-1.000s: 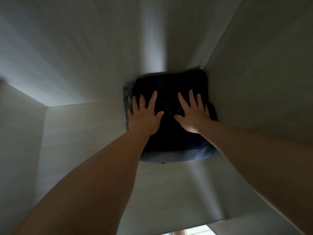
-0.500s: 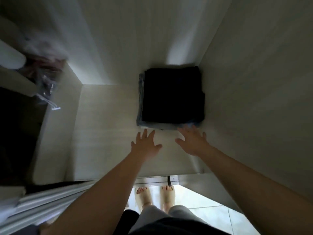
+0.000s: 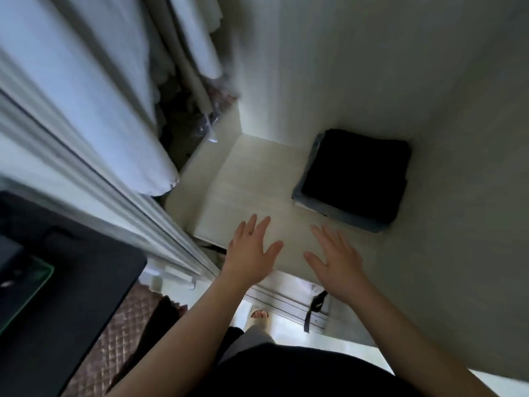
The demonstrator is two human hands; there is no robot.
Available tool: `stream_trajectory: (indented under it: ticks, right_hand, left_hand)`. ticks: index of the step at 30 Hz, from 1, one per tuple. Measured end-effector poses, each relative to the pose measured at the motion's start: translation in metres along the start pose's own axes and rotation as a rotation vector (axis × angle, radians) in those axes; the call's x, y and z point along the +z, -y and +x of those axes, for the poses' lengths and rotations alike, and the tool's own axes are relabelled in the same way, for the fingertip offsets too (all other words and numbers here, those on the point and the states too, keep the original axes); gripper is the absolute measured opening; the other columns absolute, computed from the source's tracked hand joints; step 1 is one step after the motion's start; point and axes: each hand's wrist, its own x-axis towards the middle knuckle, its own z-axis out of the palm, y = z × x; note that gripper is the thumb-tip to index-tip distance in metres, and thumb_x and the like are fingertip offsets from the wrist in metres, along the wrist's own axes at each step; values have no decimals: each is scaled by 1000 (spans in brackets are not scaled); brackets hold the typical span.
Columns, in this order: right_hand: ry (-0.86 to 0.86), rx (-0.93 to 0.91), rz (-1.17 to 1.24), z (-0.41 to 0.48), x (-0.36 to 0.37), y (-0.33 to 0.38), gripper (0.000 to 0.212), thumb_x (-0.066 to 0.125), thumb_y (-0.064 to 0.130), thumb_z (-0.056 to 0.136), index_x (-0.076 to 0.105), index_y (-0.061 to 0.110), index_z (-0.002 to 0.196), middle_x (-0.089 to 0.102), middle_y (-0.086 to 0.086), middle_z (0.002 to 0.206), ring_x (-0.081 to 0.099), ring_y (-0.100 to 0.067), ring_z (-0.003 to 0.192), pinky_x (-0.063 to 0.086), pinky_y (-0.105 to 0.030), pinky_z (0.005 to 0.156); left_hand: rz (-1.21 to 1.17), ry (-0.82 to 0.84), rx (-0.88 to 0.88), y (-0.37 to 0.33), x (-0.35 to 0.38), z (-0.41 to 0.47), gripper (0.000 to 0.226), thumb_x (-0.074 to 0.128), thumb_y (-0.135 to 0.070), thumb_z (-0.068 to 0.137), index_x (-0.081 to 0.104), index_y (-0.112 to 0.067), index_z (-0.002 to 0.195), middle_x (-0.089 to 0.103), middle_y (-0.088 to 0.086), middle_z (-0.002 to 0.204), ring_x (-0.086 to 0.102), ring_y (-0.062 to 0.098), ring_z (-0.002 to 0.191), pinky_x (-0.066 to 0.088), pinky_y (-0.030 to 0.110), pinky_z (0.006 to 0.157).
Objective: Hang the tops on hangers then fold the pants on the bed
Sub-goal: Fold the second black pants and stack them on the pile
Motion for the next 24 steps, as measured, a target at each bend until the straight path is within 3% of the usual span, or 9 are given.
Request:
stream_trajectory:
  ticks: [5, 8, 10, 14, 18, 22, 24]
  right_hand:
    - [129, -210, 110, -38, 12, 5, 60, 45, 48, 103, 21, 41, 157, 18, 14, 166, 6, -15, 155, 12, -42, 124]
    - [199, -333, 241, -63, 30, 16, 56, 50, 39, 103, 31, 38, 155, 35, 15, 159, 24, -13, 150, 23, -41, 123]
    - [265, -439, 299, -80, 45, 29, 55, 53, 32, 101, 36, 37, 153, 42, 26, 148, 35, -6, 142, 31, -40, 119]
    - [391, -626, 298, -114, 73, 53, 53, 54, 31, 99, 38, 44, 148, 41, 36, 142, 36, 10, 134, 33, -32, 116]
    - [492, -674, 278, -140, 99, 79, 61, 58, 33, 99, 33, 35, 155, 38, 19, 154, 30, 0, 144, 29, -34, 120]
    - [582, -754, 246, -162, 118, 112, 76, 65, 33, 95, 24, 30, 159, 33, 13, 158, 28, -6, 147, 27, -29, 118]
    - [575, -772, 216, -170, 128, 128, 86, 70, 32, 92, 19, 24, 160, 30, 5, 161, 26, -13, 149, 27, -33, 120]
  left_hand:
    - [-25, -166, -112, -2, 5, -88, 62, 48, -55, 100, 29, -37, 157, 14, -6, 169, 4, 19, 156, 12, 47, 126]
    - [19, -299, -132, 2, 13, -147, 55, 51, -49, 101, 39, -36, 152, 21, -6, 167, 4, 17, 156, 10, 44, 127]
    - [55, -398, -161, 5, 16, -184, 49, 54, -44, 100, 46, -36, 148, 25, -7, 166, 5, 18, 156, 3, 39, 127]
    - [124, -581, -284, 18, 17, -258, 44, 60, -34, 97, 56, -31, 141, 33, -3, 162, 10, 23, 156, 0, 44, 127]
    - [223, -770, -559, 40, 10, -324, 53, 64, -35, 93, 49, -33, 144, 34, -3, 162, 12, 26, 155, 3, 52, 126]
    - [209, -795, -874, 70, 6, -388, 71, 67, -38, 90, 33, -36, 152, 33, -6, 160, 19, 25, 152, 13, 54, 124]
    - [222, -820, -935, 81, 7, -412, 70, 69, -36, 90, 34, -37, 151, 42, -7, 154, 31, 25, 146, 23, 51, 122]
